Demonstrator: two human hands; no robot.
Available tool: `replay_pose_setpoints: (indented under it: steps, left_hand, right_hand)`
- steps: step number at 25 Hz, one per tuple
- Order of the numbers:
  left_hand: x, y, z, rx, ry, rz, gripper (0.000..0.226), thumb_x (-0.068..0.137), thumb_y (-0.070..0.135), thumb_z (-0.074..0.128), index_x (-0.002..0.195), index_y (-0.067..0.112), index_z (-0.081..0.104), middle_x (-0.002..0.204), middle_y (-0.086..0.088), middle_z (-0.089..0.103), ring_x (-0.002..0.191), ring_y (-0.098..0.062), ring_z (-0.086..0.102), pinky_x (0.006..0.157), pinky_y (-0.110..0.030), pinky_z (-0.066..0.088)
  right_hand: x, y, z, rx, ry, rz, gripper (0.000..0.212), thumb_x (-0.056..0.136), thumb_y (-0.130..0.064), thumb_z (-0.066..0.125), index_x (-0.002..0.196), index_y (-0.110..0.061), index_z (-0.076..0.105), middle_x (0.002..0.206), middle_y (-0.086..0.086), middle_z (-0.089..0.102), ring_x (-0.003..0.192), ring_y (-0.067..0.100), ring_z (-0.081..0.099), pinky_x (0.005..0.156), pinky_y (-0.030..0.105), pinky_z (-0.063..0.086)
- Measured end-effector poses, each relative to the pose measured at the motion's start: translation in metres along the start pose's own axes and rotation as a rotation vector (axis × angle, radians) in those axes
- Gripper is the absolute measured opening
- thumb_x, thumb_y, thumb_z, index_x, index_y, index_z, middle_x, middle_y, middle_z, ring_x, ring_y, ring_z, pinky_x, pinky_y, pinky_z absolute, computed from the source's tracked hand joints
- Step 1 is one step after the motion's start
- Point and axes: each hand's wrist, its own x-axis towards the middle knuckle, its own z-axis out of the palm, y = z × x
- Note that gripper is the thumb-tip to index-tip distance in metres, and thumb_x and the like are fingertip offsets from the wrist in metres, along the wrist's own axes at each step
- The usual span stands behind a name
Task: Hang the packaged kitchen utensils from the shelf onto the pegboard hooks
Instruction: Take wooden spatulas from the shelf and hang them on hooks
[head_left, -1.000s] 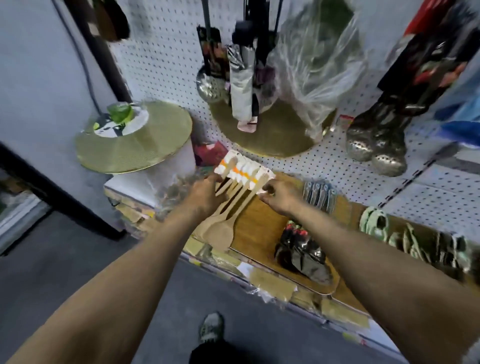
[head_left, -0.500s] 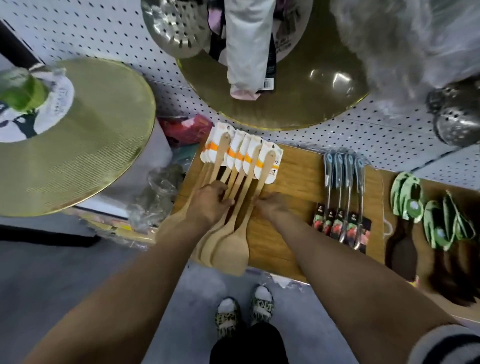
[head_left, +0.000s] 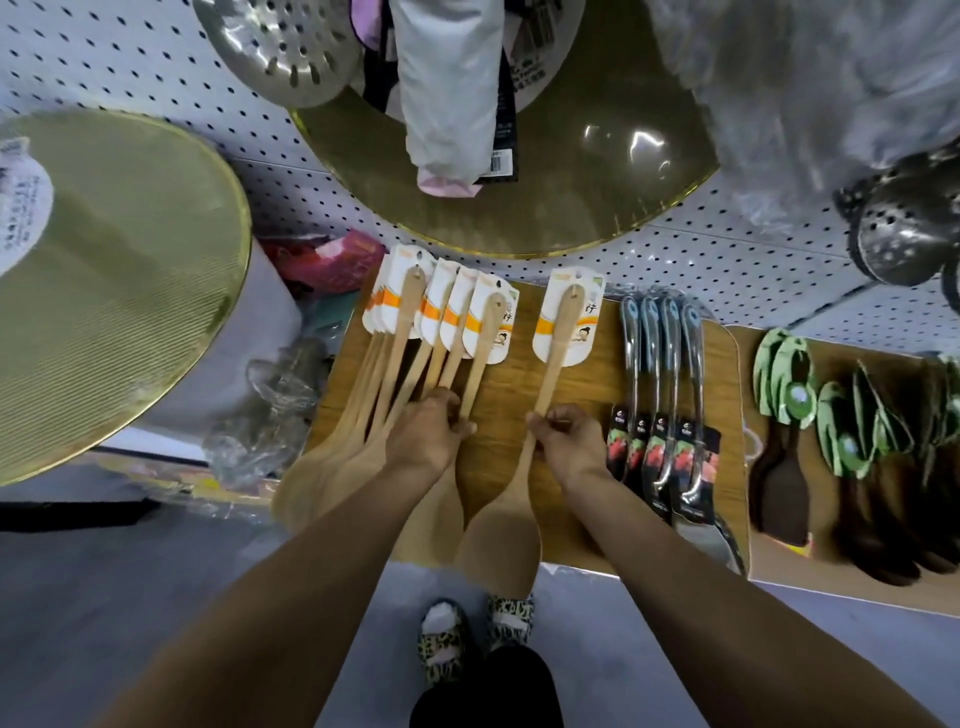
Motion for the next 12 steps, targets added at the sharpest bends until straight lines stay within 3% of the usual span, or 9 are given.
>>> replay_pose_setpoints:
  steps: [5, 9, 12]
  left_hand:
    - [0.0, 0.016, 0.024, 0.193, 0.051, -0.034, 0.032, 0.09, 0.033, 0.061, 0.118, 0.019, 0.056, 0.121, -0.007, 0.06, 0.113, -0.031, 0.057, 0.09, -0.039, 0.045]
    - [-0.019, 0.026, 0.032, 0.101, 0.019, -0.084, 0.02, 0.087, 0.037, 0.066, 0.101, 0.024, 0.068, 0.113, -0.003, 0.067, 0.109, -0.027, 0.06, 0.092, -0.036, 0.048]
    - [-0.042, 0.036, 0.027, -0.021, -0.039, -0.073, 0.017, 0.083, 0.041, 0.07, 0.084, 0.025, 0.066, 0.104, 0.0, 0.069, 0.101, -0.025, 0.061, 0.087, -0.033, 0.049]
  right_hand:
    - [-0.015, 0.0, -0.021, 0.088, -0.034, 0.001, 0.015, 0.088, -0.019, 0.074, 0.086, -0.015, 0.059, 0.092, 0.007, 0.071, 0.087, 0.022, 0.071, 0.08, 0.041, 0.062]
    - [-0.026, 0.011, -0.043, 0.09, -0.011, -0.008, 0.017, 0.089, -0.019, 0.074, 0.082, -0.015, 0.058, 0.094, 0.009, 0.072, 0.087, 0.025, 0.071, 0.079, 0.044, 0.062]
    - [-0.043, 0.013, -0.068, 0.122, 0.046, -0.013, 0.017, 0.088, -0.02, 0.074, 0.082, -0.016, 0.059, 0.095, 0.011, 0.073, 0.087, 0.03, 0.072, 0.081, 0.046, 0.061]
